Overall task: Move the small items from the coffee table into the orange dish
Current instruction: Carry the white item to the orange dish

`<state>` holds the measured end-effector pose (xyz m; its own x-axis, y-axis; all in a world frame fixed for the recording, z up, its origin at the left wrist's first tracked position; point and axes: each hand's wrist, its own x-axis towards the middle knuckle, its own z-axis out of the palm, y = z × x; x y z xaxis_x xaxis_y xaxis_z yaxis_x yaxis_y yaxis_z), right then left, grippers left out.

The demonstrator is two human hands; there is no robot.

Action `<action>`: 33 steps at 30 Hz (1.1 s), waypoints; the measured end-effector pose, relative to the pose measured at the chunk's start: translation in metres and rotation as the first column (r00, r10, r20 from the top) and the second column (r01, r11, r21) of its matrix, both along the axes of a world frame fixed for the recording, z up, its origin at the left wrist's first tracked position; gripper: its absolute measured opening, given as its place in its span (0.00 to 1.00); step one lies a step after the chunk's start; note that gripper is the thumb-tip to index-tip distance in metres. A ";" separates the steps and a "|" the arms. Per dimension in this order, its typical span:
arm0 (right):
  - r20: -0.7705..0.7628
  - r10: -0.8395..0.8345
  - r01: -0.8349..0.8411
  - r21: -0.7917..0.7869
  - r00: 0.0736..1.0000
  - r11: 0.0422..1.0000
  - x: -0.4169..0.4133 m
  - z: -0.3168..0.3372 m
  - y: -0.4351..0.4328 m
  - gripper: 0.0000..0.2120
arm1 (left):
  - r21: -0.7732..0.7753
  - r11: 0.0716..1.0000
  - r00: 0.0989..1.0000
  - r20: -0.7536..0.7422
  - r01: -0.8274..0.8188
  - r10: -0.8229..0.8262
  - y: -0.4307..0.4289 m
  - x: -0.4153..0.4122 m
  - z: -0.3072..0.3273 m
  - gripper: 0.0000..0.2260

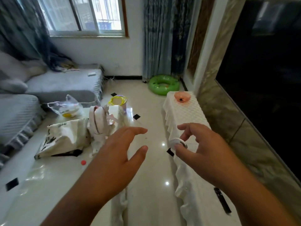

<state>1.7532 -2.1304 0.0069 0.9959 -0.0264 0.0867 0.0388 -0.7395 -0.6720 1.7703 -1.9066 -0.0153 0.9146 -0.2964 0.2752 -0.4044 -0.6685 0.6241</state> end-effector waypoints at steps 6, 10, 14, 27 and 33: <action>-0.003 0.049 -0.049 -0.031 0.999 0.998 0.062 -0.006 -0.004 0.09 | -0.001 0.999 0.999 -0.006 -0.051 0.051 -0.006 0.049 -0.010 0.18; -0.033 0.044 -0.046 -0.042 0.998 0.998 0.114 -0.015 -0.004 0.08 | -0.010 0.999 0.999 -0.001 -0.048 0.048 -0.006 0.102 -0.020 0.16; -0.052 -0.005 0.000 -0.089 0.999 0.996 0.179 -0.016 0.002 0.08 | -0.050 0.999 1.000 0.012 0.009 -0.009 0.004 0.171 -0.025 0.17; 0.068 -0.069 0.074 -0.073 0.995 0.995 0.353 -0.011 0.017 0.09 | 0.064 0.998 0.999 0.031 0.007 -0.009 0.022 0.359 -0.008 0.17; 0.143 -0.018 0.024 -0.038 0.989 0.999 0.438 -0.017 0.009 0.08 | 0.039 0.998 0.998 -0.033 -0.049 0.050 0.013 0.431 -0.017 0.17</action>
